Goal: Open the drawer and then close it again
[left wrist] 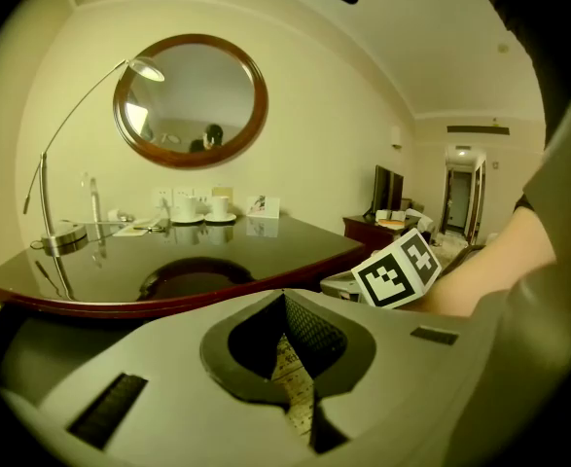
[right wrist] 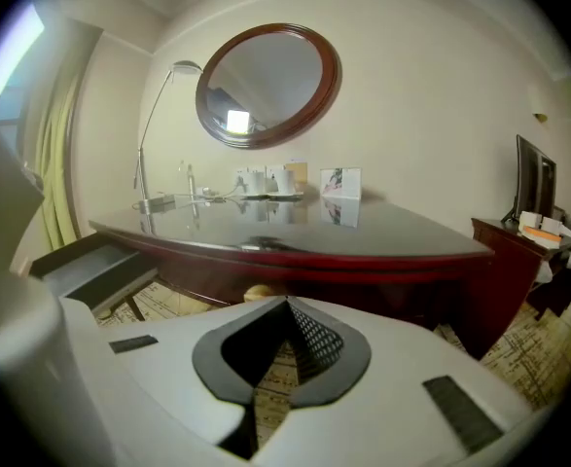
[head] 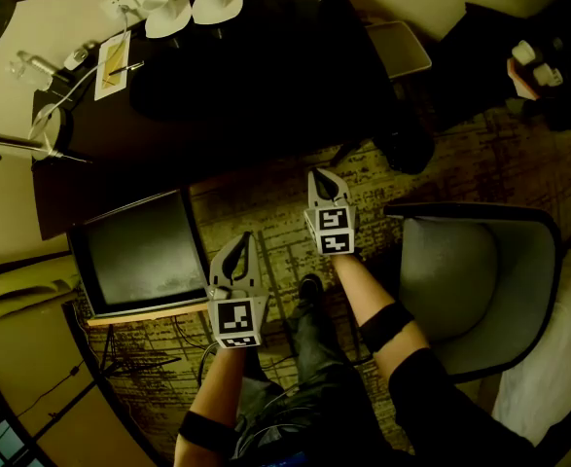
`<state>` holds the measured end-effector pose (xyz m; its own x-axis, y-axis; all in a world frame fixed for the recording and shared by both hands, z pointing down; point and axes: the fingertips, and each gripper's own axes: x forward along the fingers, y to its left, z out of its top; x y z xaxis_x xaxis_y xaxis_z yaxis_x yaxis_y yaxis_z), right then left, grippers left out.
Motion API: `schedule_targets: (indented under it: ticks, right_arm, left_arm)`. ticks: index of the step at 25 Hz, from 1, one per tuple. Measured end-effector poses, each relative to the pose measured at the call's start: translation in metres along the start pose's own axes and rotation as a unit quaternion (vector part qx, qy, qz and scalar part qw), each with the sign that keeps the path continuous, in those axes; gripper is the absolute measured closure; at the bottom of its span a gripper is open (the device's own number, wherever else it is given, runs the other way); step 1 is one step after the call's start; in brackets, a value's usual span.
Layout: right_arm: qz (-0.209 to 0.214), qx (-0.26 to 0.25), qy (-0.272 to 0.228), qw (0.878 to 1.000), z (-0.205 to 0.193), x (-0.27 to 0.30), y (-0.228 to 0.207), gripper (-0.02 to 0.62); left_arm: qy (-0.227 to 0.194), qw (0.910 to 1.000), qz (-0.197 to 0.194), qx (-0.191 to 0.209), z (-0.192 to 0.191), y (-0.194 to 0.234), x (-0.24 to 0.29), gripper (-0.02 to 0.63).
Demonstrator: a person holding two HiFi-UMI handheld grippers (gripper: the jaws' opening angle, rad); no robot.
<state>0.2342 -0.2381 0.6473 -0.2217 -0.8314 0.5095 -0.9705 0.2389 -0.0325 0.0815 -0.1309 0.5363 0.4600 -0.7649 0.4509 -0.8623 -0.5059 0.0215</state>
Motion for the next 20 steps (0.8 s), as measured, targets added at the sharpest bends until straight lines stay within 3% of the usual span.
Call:
schedule_targets:
  ticks: [10,20]
  right_arm:
    - [0.034,-0.001,-0.050,0.998,0.101,-0.137,0.065,0.594]
    - [0.063,-0.015,-0.075,0.995,0.156,-0.253,0.150,0.594]
  left_arm:
    - [-0.017,0.9998,-0.001,-0.002,0.036,0.012,-0.094,0.604]
    - [-0.041,0.9991,0.006,-0.004,0.066,0.046,-0.199,0.604]
